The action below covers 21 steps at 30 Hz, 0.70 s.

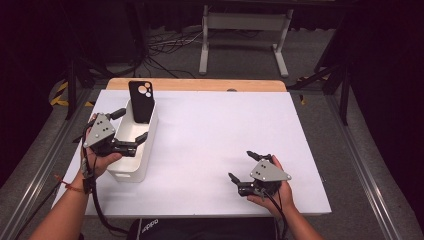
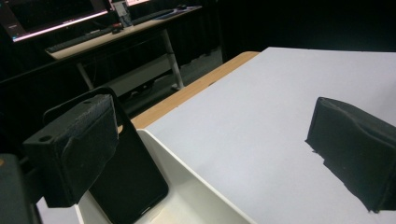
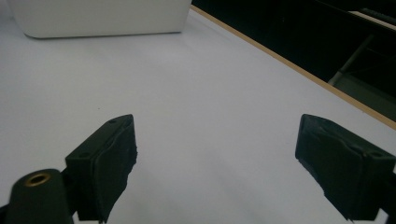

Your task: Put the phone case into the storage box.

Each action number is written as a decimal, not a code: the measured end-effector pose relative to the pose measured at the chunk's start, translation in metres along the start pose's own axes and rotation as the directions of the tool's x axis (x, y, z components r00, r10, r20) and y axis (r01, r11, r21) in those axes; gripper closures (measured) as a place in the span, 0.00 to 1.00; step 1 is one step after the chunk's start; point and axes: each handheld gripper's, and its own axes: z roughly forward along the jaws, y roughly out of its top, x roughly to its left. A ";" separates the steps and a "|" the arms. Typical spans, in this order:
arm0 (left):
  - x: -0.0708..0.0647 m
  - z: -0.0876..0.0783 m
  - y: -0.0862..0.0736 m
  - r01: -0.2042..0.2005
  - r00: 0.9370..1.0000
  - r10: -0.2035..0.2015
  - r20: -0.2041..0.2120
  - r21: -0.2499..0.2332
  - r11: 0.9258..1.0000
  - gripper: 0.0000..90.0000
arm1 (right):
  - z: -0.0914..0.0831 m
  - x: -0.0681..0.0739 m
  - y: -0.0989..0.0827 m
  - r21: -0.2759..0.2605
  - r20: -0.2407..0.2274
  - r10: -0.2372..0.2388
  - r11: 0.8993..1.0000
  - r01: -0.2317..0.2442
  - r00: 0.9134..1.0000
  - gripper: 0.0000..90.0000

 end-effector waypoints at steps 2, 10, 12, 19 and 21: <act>-0.002 -0.001 0.000 0.001 1.000 -0.001 0.004 -0.004 1.000 0.03 | 0.001 0.000 0.001 0.003 0.004 -0.015 1.000 0.015 1.000 0.15; -0.012 -0.006 0.001 -0.014 1.000 0.014 0.010 0.005 1.000 0.04 | 0.000 -0.003 0.004 -0.018 0.015 -0.010 1.000 0.011 1.000 0.15; -0.011 -0.008 0.003 -0.008 1.000 0.008 0.007 -0.007 1.000 0.04 | 0.000 -0.003 0.004 -0.019 0.016 -0.009 1.000 0.009 1.000 0.16; -0.020 -0.011 0.005 -0.001 1.000 0.002 0.021 -0.020 1.000 0.04 | 0.000 -0.003 0.003 -0.012 0.014 -0.010 1.000 0.010 1.000 0.16; -0.023 -0.012 0.007 0.003 1.000 -0.002 0.028 -0.031 1.000 0.05 | 0.000 -0.002 0.003 -0.011 0.014 -0.011 1.000 0.011 1.000 0.16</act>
